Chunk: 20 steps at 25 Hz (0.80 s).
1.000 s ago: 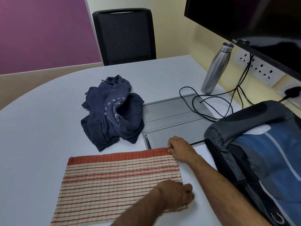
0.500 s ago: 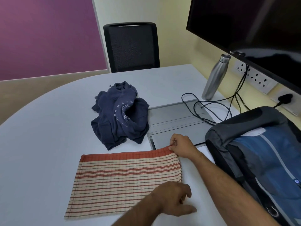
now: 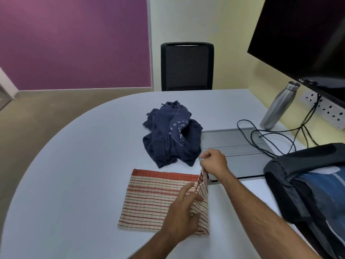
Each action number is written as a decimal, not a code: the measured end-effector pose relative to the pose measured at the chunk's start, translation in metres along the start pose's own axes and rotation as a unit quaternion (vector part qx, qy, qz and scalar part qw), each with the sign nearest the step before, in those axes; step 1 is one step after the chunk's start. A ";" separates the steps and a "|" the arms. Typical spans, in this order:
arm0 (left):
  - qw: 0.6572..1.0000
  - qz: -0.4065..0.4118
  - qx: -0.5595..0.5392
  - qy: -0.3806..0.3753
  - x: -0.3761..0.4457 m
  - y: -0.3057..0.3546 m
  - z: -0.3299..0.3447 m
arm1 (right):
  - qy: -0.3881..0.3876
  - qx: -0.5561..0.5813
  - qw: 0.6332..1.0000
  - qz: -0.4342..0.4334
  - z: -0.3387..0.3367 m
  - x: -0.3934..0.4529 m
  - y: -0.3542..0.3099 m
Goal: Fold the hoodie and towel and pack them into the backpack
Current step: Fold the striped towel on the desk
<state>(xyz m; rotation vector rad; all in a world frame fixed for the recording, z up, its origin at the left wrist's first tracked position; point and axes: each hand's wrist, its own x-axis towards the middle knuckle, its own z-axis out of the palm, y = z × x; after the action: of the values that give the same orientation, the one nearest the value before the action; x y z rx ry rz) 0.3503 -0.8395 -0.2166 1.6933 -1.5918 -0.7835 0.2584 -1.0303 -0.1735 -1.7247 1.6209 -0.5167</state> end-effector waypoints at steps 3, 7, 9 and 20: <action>0.997 -0.066 -0.009 0.041 -0.010 -0.015 -0.026 | -0.014 -0.009 0.999 -0.036 0.024 -0.007 -0.026; 0.986 -0.130 -0.041 0.093 -0.025 -0.036 -0.055 | -0.045 -0.025 0.995 -0.080 0.059 -0.014 -0.058; 0.978 -0.164 -0.052 0.114 -0.030 -0.046 -0.069 | -0.054 -0.031 0.994 -0.092 0.075 -0.017 -0.071; 0.950 -0.257 -0.050 0.172 -0.045 -0.094 -0.118 | -0.100 -0.083 0.983 -0.129 0.151 -0.022 -0.124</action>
<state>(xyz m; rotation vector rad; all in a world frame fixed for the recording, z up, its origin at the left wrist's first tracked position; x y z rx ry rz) 0.4971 -0.7842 -0.2237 2.0656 -0.8688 -0.7433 0.4482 -0.9796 -0.1823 -2.0561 1.3385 -0.3235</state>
